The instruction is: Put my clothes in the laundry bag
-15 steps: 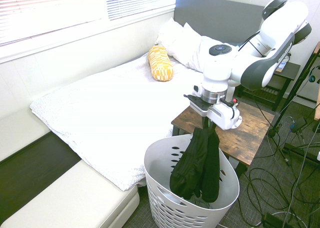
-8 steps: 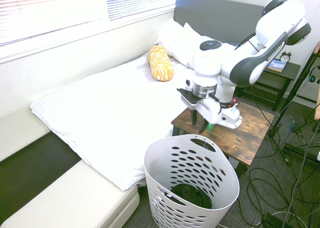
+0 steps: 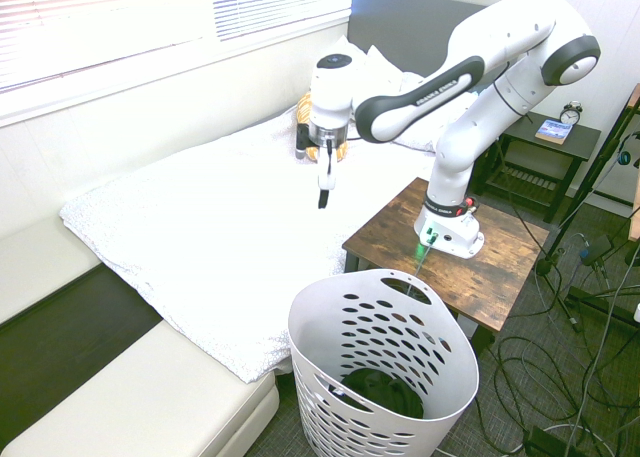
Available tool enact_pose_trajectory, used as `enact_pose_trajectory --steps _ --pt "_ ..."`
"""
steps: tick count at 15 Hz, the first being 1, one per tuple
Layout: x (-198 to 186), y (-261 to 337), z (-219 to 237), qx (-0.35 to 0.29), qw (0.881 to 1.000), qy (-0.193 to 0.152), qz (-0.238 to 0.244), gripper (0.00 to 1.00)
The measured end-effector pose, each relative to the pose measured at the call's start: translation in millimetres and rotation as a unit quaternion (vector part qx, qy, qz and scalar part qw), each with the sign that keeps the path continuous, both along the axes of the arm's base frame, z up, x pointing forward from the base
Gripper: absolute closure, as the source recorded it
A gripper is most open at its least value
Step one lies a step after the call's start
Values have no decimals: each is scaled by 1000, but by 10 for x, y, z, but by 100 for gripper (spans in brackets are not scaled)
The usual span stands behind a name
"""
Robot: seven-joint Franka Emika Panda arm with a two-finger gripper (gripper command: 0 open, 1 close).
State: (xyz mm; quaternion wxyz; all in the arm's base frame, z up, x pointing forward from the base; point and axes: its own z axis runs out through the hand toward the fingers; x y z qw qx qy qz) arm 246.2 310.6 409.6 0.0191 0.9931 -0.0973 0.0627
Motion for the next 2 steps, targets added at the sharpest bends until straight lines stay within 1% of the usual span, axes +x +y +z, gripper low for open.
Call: enact_pose_trajectory --steps 2 --pt "532 -568 -39 -7 999 -3 -49 0"
